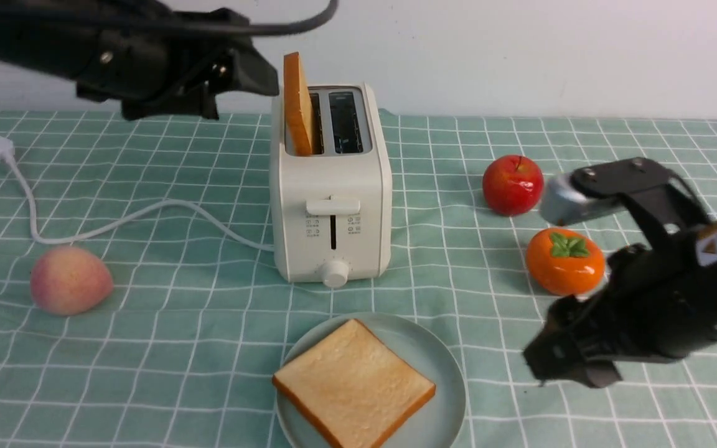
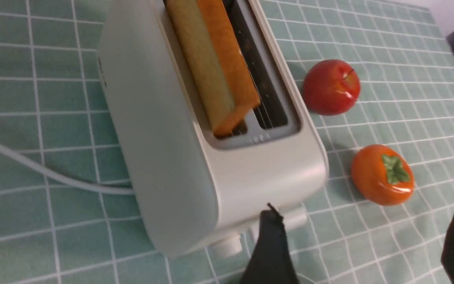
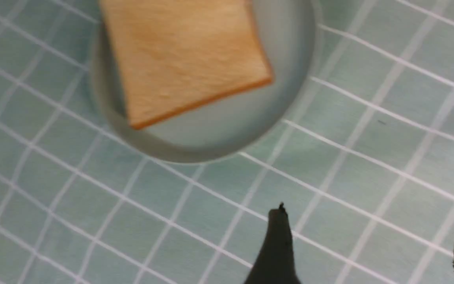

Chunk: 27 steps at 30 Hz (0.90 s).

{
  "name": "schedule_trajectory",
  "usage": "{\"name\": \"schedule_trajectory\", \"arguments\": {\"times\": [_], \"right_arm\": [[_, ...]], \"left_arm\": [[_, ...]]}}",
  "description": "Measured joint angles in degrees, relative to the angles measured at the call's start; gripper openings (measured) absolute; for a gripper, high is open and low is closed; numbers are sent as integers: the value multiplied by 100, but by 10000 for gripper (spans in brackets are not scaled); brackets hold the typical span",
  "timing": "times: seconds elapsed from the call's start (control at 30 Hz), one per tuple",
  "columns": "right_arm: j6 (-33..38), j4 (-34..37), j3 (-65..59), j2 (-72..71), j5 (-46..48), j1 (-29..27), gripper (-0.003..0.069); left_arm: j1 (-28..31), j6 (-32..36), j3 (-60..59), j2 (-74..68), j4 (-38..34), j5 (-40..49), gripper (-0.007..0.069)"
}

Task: Take toasted bread from bread machine on blue coffee table place on plate.
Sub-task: 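Reach for a toast slice standing in the toaster with the left gripper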

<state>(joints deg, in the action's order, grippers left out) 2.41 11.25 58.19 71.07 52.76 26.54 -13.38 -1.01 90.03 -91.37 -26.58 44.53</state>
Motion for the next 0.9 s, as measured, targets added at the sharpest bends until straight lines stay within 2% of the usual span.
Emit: {"name": "schedule_trajectory", "arguments": {"times": [0.07,0.13,0.3,0.37,0.47,0.6,0.67,0.77,0.83,0.9], "right_arm": [[-396,-333,-19,-177,132,0,552],[-786,-736,-63,-474,258,0,550],[-918,-855,-63,-815,277,0,549],[-920,-855,-63,-860,285,0,549],[-925,-855,-63,-867,376,0,549],[-925,-855,-63,-867,455,0,549],[-925,-855,-63,-867,462,0,549],[-925,-855,-63,-867,450,0,549],[-925,-855,-63,-867,437,0,549],[-925,-863,-63,-867,414,0,549]], "left_arm": [[-112,-307,517,-327,414,209,505],[-423,-1059,1712,-1230,1547,790,495],[-943,-2448,3321,-2546,3377,1605,489],[-1034,-2779,3646,-2900,3705,1651,489],[-1048,-2963,3750,-3098,3823,1593,486],[-1042,-3025,3796,-3182,3883,1503,432],[-1042,-2999,3802,-3182,3877,1467,357],[-1042,-2824,3802,-3088,3697,1492,175],[-1042,-2711,3802,-2973,3540,1564,84],[-1042,-2654,3802,-2831,3506,1605,79]]}}
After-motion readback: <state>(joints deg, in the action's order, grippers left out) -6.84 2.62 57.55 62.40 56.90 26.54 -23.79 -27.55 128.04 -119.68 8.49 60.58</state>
